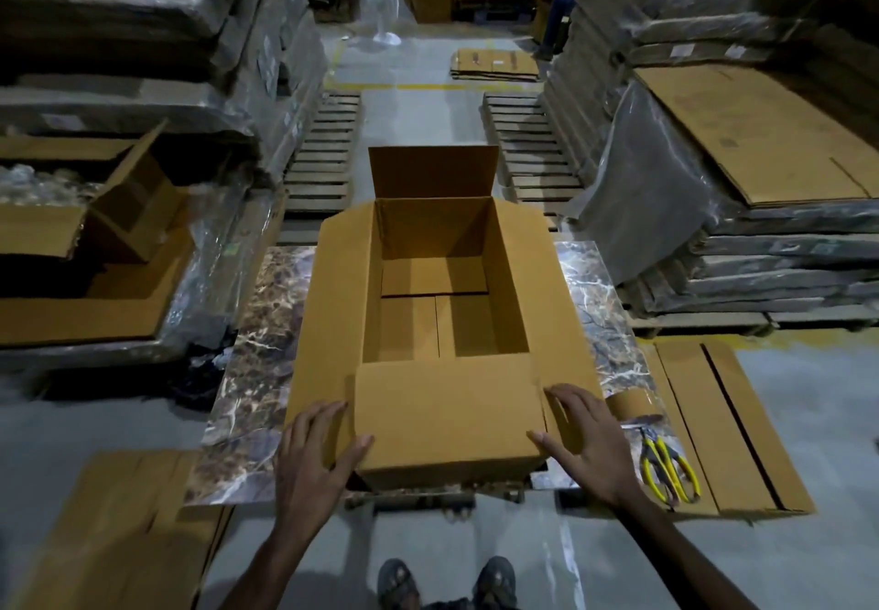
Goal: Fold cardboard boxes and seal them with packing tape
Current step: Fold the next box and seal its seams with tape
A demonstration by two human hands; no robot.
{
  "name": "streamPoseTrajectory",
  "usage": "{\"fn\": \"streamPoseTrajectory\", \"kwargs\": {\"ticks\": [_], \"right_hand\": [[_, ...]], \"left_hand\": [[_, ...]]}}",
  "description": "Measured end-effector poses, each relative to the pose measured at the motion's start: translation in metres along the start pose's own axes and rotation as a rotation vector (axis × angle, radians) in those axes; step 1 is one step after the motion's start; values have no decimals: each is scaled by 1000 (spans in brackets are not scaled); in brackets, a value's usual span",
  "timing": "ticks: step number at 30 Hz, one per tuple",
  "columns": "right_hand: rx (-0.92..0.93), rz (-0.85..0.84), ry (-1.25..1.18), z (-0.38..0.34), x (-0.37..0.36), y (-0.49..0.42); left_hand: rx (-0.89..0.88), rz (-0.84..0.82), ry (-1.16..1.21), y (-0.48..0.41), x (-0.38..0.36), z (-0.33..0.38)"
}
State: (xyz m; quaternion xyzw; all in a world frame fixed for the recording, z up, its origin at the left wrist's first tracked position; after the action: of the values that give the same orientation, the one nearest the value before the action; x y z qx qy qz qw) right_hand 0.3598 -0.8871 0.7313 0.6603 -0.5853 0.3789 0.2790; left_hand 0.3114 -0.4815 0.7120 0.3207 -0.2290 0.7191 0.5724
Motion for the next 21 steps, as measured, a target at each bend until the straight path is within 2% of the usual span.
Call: {"fn": "streamPoseTrajectory", "kwargs": {"ticks": [3,6,10,13,16,21], "right_hand": [[-110,55,-83,-1,-13,-1],[-178,90,-126,-3,-20,-5],[-282,80,-33,-7,-25,-14],[-265,74,101,-12,-29,-28],[-269,-30,214,-18,-29,-59],[-174,-106,326,-36,-29,-142]], "left_hand": [[40,9,93,-1,-6,6],[85,-2,83,-8,-10,11],[128,-93,33,-23,-14,14],[103,-109,-53,-48,-15,18],[78,-117,-174,-84,-19,29],[-117,-127,-229,-152,-22,57]]}}
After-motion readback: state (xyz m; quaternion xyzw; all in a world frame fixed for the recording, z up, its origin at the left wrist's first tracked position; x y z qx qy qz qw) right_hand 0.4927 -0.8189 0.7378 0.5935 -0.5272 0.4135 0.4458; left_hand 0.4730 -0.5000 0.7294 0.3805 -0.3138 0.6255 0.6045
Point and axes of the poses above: each hand's wrist, its own y-axis away from the middle knuckle, its own x-axis out of the back of the hand, z = x × y, the point moved 2 cm from there along -y, towards the middle knuckle, and after that the axes turned 2 degrees about -z, right-handed, at the moved point
